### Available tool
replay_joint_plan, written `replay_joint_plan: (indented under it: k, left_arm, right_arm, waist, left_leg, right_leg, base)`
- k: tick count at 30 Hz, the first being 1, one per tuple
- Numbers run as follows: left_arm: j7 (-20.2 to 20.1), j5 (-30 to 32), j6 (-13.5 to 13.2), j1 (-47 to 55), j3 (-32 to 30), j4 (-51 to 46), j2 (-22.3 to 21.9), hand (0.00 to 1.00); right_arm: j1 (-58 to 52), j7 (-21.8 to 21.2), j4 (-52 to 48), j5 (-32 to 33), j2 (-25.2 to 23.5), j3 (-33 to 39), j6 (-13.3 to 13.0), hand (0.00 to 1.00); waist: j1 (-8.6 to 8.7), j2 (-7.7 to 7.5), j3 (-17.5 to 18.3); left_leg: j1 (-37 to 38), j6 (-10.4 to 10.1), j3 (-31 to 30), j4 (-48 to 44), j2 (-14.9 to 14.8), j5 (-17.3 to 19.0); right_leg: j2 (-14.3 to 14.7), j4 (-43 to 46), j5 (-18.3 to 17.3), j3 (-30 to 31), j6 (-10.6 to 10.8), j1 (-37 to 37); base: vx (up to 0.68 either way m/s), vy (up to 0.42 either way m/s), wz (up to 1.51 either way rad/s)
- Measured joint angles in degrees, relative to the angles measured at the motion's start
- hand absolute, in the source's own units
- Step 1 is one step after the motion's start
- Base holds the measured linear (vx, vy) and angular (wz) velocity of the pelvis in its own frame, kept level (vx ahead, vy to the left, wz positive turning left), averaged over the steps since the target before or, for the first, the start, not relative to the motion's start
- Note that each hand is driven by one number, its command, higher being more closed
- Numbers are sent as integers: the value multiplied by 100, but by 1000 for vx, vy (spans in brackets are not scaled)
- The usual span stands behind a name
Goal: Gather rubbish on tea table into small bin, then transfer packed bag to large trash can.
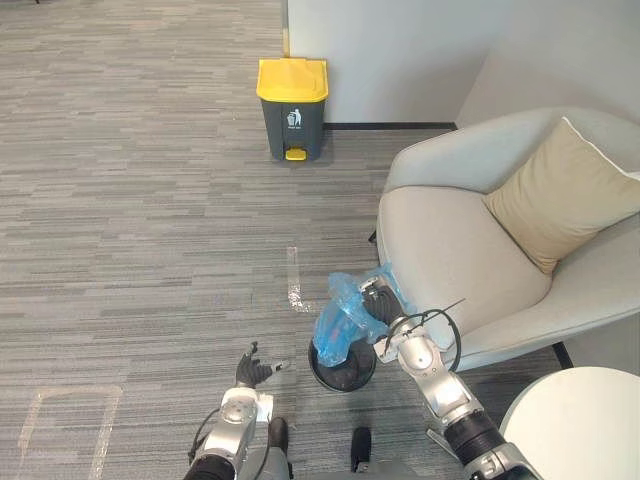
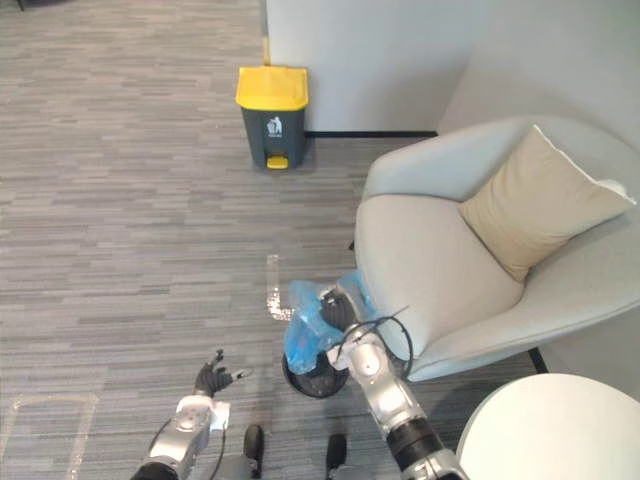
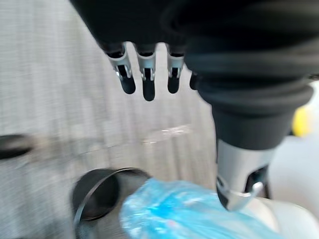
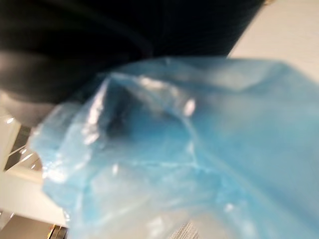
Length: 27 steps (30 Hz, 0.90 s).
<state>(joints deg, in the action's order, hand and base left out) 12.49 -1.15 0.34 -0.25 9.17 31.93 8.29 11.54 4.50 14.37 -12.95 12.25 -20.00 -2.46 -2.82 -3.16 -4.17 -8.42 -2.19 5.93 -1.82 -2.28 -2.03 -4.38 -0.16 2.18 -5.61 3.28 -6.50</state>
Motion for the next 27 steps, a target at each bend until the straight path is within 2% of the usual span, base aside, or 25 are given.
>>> replay_joint_plan:
  k: [5,7,11,15,20,27]
  left_arm:
    - [-145,3,-55,137,206,-847,398,0]
    - [-172,27,-102,142,330,-1120,698,0]
    - [-289,114,-241,107,576,-1355,923,0]
    - [-408,111,-243,93,856,-1501,953,0]
    - [-502,115,-244,-192,1325,-1579,1002,0]
    - [-477,227,-243,-442,1612,-1669,852,0]
  right_arm:
    - [97,-241,-448,145,632,-402,-74,100]
    - [198,-362,-785,298,905,-542,-189,100]
    - [469,-478,-1128,661,1218,-703,-254,100]
    - [764,-561,-1189,938,1285,-898,-309,100]
    - [1073,-582,-1402,1302,1309,-1145,-355,100]
    - [1256,-570,-1600,1371,1225,-1194,-368,100]
  waist:
    - [11,4,95]
    - [60,2,168]
    - [86,-5,245]
    - [97,-13,299]
    - [198,-17,326]
    - [272,-28,349]
  left_leg:
    - [259,7,-15,400,100,-92]
    - [296,17,-12,496,113,-170]
    - [464,29,34,709,109,-278]
    - [583,73,133,766,108,-307]
    - [698,75,213,768,112,-294]
    - [742,47,306,770,105,-267]
  right_leg:
    - [-71,-126,83,163,81,53]
    - [-77,-135,114,218,96,59]
    - [-53,-218,193,293,44,99]
    - [-33,-296,243,401,49,172]
    - [-19,-321,251,472,52,256]
    - [-4,-322,251,587,51,250]
  base:
    - [-60,46,-14]
    - [-19,36,-15]
    - [4,17,-9]
    - [28,7,-15]
    - [19,6,-9]
    - [-5,7,-8]
